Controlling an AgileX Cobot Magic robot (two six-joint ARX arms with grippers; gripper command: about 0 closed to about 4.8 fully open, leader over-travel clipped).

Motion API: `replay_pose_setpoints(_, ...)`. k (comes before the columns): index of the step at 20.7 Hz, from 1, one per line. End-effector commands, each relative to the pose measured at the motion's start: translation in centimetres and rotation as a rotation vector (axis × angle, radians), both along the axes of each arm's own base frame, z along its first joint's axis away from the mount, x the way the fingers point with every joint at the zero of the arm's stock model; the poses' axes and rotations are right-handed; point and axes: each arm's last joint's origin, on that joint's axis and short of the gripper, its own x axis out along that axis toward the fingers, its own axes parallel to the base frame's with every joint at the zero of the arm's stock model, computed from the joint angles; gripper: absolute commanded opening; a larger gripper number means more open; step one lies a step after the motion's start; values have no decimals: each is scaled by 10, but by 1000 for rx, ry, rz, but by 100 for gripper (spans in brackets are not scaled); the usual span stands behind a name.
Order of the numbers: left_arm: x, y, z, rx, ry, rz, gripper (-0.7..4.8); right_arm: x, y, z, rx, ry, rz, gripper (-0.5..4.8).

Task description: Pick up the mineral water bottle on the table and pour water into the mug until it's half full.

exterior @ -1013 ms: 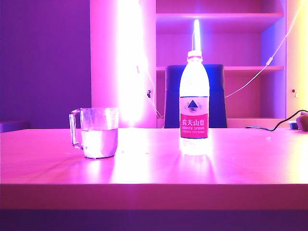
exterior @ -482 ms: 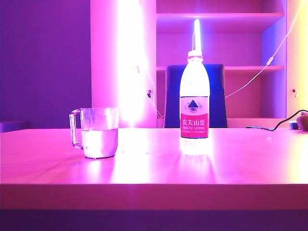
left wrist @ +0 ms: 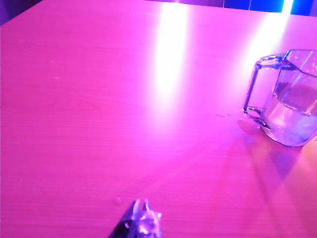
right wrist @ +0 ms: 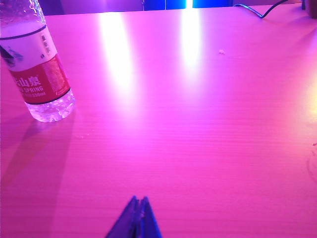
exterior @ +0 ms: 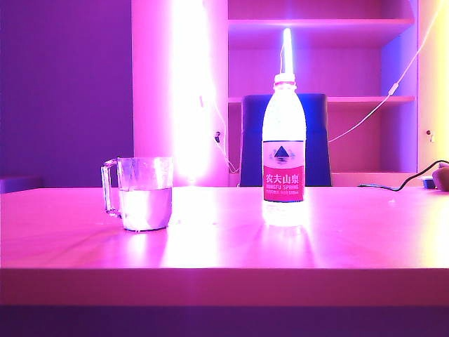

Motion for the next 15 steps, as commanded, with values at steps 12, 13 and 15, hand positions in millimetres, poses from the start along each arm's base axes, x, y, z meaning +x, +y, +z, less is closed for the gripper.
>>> replay_pose_setpoints(12, 3, 1, -6, -66, -26, 40, -5, 0, 0, 0, 5, -10, 2, -6)
replay_pose_setpoints(13, 3, 1, -6, -66, -26, 40, -5, 0, 0, -1, 5, -9, 2, -6)
replay_pose_setpoints(15, 3, 1, -6, -66, -26, 40, -5, 0, 0, 0, 5, -10, 2, -6)
